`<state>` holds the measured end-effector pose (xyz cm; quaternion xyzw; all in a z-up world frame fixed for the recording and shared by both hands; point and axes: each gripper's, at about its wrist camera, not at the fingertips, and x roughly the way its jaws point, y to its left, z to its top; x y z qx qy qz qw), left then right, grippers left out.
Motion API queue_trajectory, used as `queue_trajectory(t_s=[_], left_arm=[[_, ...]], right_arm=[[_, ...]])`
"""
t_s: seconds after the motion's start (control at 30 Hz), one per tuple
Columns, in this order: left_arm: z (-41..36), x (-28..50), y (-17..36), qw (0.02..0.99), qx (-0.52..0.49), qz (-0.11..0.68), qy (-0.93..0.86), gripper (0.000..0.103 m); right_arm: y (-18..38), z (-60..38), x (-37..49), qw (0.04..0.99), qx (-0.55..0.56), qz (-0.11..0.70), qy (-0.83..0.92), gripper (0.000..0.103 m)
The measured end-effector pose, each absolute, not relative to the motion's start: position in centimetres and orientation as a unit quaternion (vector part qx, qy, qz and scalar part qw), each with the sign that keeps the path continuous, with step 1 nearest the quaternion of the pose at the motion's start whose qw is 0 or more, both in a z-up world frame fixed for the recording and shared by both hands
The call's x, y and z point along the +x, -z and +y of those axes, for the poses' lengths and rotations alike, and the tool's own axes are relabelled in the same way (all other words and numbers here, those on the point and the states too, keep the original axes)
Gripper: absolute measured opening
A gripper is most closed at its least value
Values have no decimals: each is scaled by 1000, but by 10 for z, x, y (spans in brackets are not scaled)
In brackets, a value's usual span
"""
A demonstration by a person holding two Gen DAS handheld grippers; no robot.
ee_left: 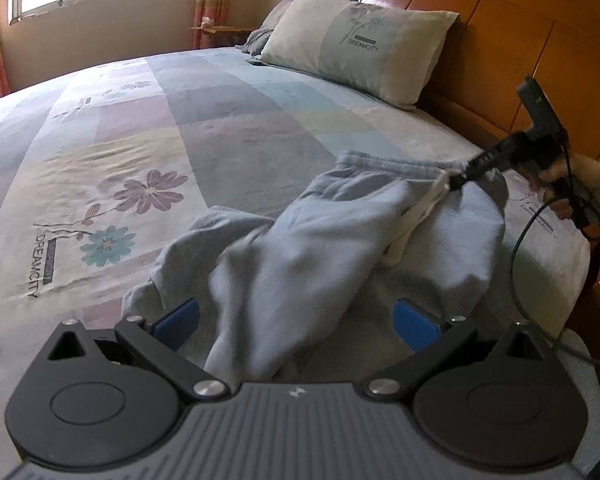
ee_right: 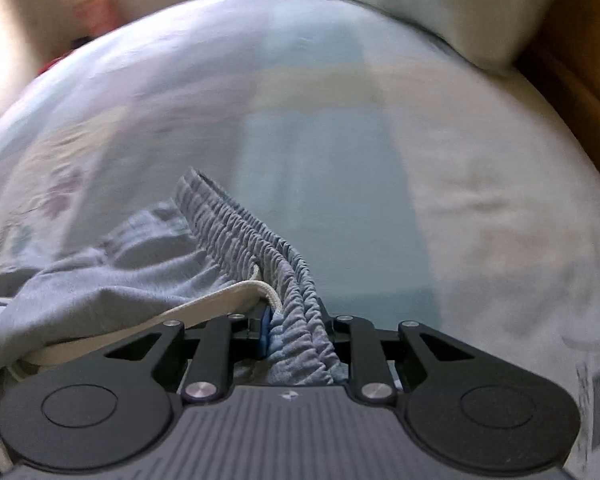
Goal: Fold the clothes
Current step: 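Pull the waistband with the right gripper across the bed, spreading the sweatpants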
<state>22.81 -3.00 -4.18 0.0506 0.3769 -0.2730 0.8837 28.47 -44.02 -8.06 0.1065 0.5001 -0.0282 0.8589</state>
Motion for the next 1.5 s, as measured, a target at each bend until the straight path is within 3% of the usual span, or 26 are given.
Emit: queue_trajectory(t_s=[0.2, 0.27, 0.33, 0.4, 0.57, 0.77, 0.9, 1.03, 1.5], left_arm=[[-32, 231, 45, 881, 51, 379, 279, 102], [-33, 232, 45, 880, 54, 378, 282, 102], [-35, 232, 45, 880, 56, 376, 284, 102], [-34, 233, 44, 880, 58, 376, 283, 102], [-29, 236, 46, 880, 53, 375, 286, 102], [-25, 244, 57, 876, 39, 388, 282, 102], [-21, 246, 64, 874, 39, 395, 279, 102], [-18, 251, 69, 873, 35, 401, 276, 102], [-28, 268, 62, 871, 72, 390, 289, 102]], right_arm=[[83, -448, 273, 848, 111, 518, -12, 39], [72, -448, 280, 859, 107, 500, -25, 50], [62, -442, 291, 874, 93, 476, -39, 73], [57, -433, 307, 874, 71, 477, -51, 78], [53, -416, 345, 884, 27, 460, -75, 77], [102, -397, 396, 875, -13, 472, -103, 77], [132, -380, 402, 866, -51, 485, -109, 69], [127, -374, 393, 868, -44, 480, -119, 45], [91, -415, 459, 906, -6, 423, 1, 39]])
